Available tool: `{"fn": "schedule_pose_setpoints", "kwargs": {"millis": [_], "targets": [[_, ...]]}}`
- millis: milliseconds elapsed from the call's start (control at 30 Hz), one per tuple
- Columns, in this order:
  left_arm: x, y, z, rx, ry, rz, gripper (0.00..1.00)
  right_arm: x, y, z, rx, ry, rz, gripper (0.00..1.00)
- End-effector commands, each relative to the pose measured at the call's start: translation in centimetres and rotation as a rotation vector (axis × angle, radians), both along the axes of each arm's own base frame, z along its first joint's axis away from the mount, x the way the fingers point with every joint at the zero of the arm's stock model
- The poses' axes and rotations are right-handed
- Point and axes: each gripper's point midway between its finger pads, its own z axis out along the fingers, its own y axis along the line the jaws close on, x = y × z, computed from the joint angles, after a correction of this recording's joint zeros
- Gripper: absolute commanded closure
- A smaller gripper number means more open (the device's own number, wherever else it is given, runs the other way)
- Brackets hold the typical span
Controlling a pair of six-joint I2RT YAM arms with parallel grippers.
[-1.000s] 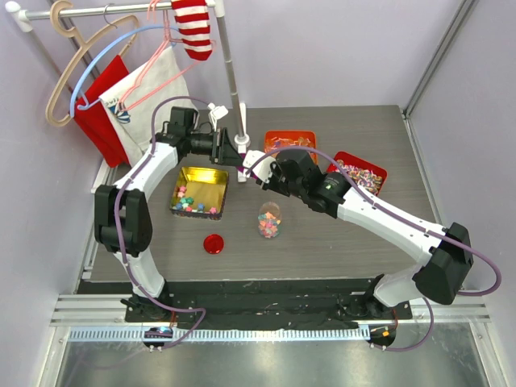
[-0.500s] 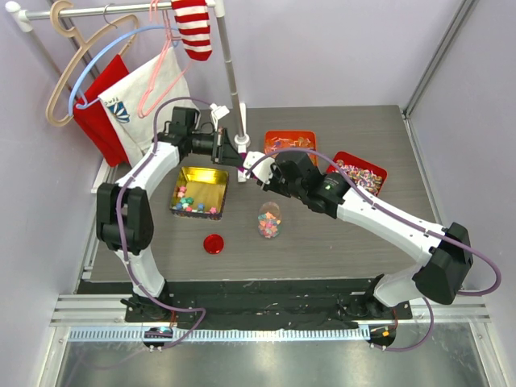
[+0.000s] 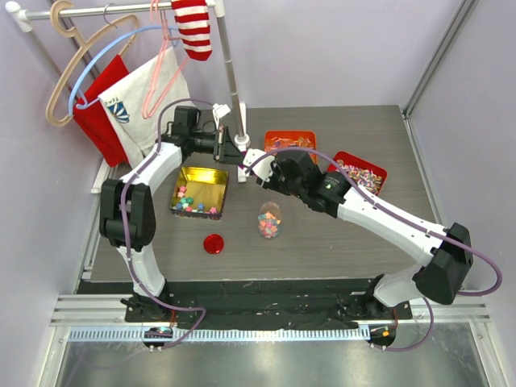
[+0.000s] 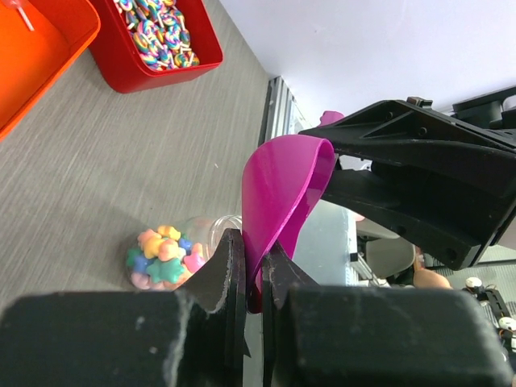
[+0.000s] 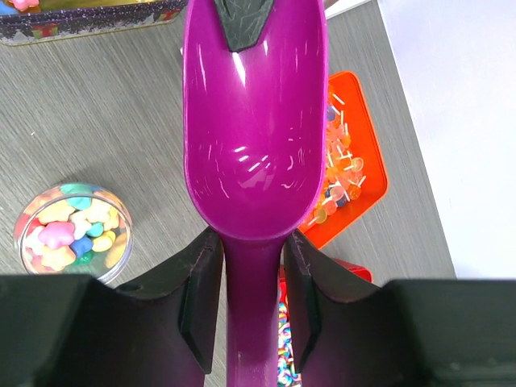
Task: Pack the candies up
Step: Adjust the spatula.
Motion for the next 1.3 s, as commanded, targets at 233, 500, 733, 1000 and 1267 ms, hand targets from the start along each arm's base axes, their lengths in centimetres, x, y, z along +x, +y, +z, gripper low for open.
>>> {"fn": "schedule_pose_setpoints", "kwargs": {"millis": [233,500,733,1000,1267], "targets": [[-3.6,-1.6,1.9,-0.094,0.055,-0.178,1.00,1.4,1.6,4.6,0.118,-0.108,-0.010,0.66],[-3.2,-2.0,1.7,-0.087,0.038,-0.154,0.94,1.4,1.4,4.3,0.110,-0.109,-0.018,0.99],[-1.2,-0.7,1.8,-0.073,0.012,-0.062,0.44,1.3,0.8,3.8,0.087,-0.113,-0.022,0.99],[1.5,3.5,-0.9,0.122,-0.054,0.080,0.32,1.1,0.3,3.7,0.070,-0.116,-0.021,0.99],[3.4,7.7,-4.1,0.404,-0.143,0.255,0.28,1.5,-0.1,3.4,0.037,-0.124,-0.039,0.99]]}}
